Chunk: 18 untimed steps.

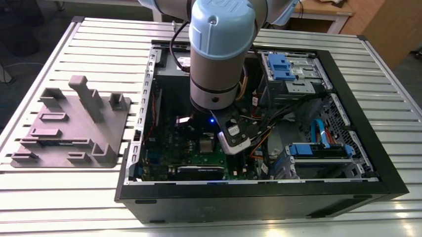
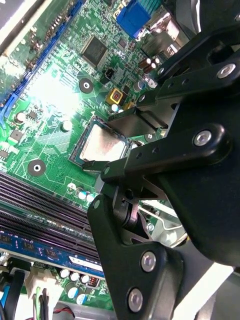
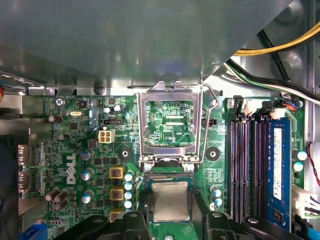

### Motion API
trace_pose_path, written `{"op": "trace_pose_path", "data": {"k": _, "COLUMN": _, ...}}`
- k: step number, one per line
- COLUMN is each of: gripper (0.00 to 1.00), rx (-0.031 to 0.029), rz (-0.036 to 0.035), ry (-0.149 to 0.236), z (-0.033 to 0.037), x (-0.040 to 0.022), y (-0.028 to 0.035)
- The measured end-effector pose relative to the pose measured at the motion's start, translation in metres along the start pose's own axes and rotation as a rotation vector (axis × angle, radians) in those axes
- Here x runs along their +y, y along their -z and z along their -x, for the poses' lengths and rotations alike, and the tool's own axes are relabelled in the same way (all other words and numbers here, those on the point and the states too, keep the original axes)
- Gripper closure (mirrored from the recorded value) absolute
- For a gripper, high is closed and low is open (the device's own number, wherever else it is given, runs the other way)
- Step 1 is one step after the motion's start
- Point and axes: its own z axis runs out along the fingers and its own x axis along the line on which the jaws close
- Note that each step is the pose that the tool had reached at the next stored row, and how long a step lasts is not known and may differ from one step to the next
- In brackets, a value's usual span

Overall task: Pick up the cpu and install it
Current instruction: 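Place the cpu into insertion slot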

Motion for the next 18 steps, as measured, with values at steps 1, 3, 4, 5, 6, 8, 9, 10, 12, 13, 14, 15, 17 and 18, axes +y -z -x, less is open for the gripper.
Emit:
{"op": "trace_pose_path", "data": {"k": 1, "gripper": 0.54, "rx": 0.0001, "rz": 0.0, "ry": 0.0, "z": -0.0005, "x": 0.0, "y": 0.0014}}
{"op": "trace_pose_path", "data": {"k": 3, "gripper": 0.54, "rx": 0.0001, "rz": 0.0001, "ry": 0.0, "z": -0.0012, "x": 0.0, "y": 0.0013}}
{"op": "trace_pose_path", "data": {"k": 4, "gripper": 0.54, "rx": 0.0001, "rz": 0.0, "ry": 0.0, "z": -0.0012, "x": 0.0, "y": 0.0014}}
{"op": "trace_pose_path", "data": {"k": 5, "gripper": 0.54, "rx": 0.0001, "rz": 0.0, "ry": 0.0, "z": -0.0012, "x": 0.0, "y": 0.0014}}
{"op": "trace_pose_path", "data": {"k": 6, "gripper": 0.54, "rx": 0.0001, "rz": 0.0, "ry": 0.0, "z": -0.0012, "x": 0.0, "y": 0.0014}}
{"op": "trace_pose_path", "data": {"k": 8, "gripper": 0.54, "rx": 0.0001, "rz": 0.0, "ry": 0.0, "z": -0.0016, "x": 0.0, "y": 0.0014}}
{"op": "trace_pose_path", "data": {"k": 9, "gripper": 0.54, "rx": 0.0001, "rz": 0.0001, "ry": 0.0, "z": -0.0016, "x": 0.0, "y": 0.0013}}
{"op": "trace_pose_path", "data": {"k": 10, "gripper": 0.54, "rx": 0.0001, "rz": 0.0, "ry": 0.0, "z": -0.0016, "x": 0.0, "y": 0.0014}}
{"op": "trace_pose_path", "data": {"k": 12, "gripper": 0.54, "rx": 0.0001, "rz": 0.0002, "ry": 0.0, "z": -0.0016, "x": -0.0001, "y": 0.001}}
{"op": "trace_pose_path", "data": {"k": 13, "gripper": 0.54, "rx": 0.0001, "rz": 0.0004, "ry": 0.0, "z": -0.0016, "x": 0.0, "y": 0.0005}}
{"op": "trace_pose_path", "data": {"k": 14, "gripper": 0.54, "rx": 0.0001, "rz": 0.0003, "ry": 0.0, "z": -0.0016, "x": 0.0, "y": 0.0}}
{"op": "trace_pose_path", "data": {"k": 15, "gripper": 0.54, "rx": 0.0002, "rz": 0.0001, "ry": 0.0, "z": -0.0016, "x": -0.0001, "y": -0.0003}}
{"op": "trace_pose_path", "data": {"k": 17, "gripper": 0.54, "rx": 0.0001, "rz": 0.0002, "ry": 0.0, "z": -0.0016, "x": 0.0, "y": -0.0013}}
{"op": "trace_pose_path", "data": {"k": 18, "gripper": 0.54, "rx": 0.0001, "rz": 0.0001, "ry": 0.0, "z": -0.0014, "x": 0.0, "y": -0.0016}}
